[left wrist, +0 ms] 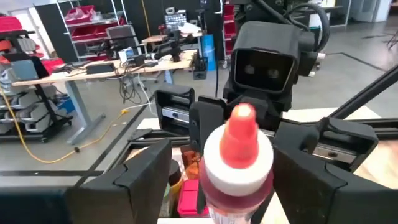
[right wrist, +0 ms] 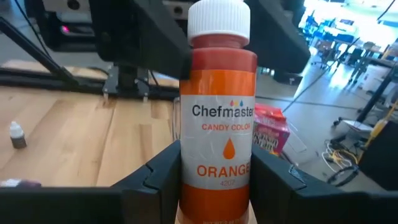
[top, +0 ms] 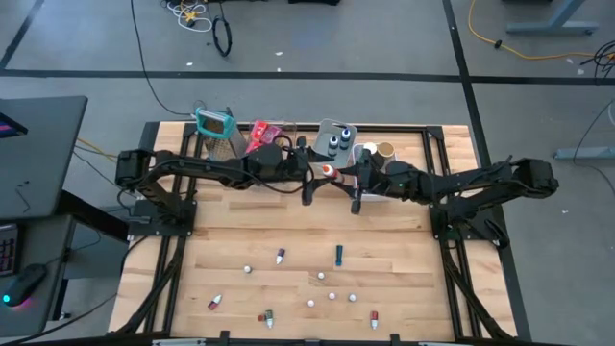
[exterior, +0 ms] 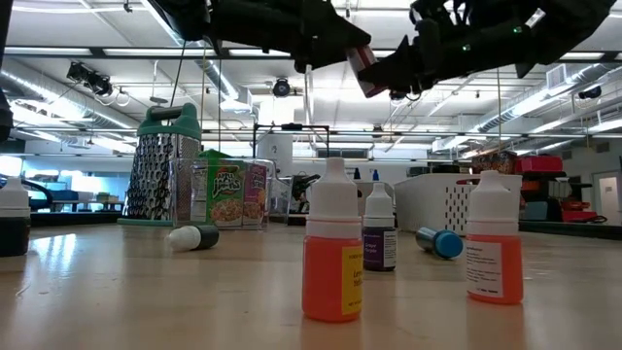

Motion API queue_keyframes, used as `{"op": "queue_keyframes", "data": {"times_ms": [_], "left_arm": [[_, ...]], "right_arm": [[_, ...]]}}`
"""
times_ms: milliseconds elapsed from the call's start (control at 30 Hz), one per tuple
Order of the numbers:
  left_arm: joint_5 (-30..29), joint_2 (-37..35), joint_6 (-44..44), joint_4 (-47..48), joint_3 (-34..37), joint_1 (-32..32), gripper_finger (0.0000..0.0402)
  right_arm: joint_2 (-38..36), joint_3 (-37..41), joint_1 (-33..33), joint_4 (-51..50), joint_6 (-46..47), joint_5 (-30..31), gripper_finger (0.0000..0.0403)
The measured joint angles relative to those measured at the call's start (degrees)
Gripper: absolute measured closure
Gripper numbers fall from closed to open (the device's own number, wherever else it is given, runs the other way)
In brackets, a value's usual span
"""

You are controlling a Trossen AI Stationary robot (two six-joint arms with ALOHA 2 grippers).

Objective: Pick & Place Kitchen Items
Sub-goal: Put the large orange food coloring bottle into the gray bin

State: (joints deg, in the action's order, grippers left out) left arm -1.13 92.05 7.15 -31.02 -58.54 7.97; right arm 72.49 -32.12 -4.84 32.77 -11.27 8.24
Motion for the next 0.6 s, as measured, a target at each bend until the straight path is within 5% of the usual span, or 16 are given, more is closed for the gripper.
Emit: {"op": "queue_keyframes", "data": {"times_ms": [433, 600], "left_arm": [[-1.0, 0.0, 0.6, -0.2, 0.0, 0.0, 0.0255], [-3.4, 0.0, 0.3, 0.4, 0.0, 0.1, 0.0255]], "right_arm": [[0.0, 0.0, 0.0, -0.7, 0.0, 3.1, 0.0241], [0.0, 0.0, 0.0, -2.4, 0.2, 4.9, 0.0217]]}}
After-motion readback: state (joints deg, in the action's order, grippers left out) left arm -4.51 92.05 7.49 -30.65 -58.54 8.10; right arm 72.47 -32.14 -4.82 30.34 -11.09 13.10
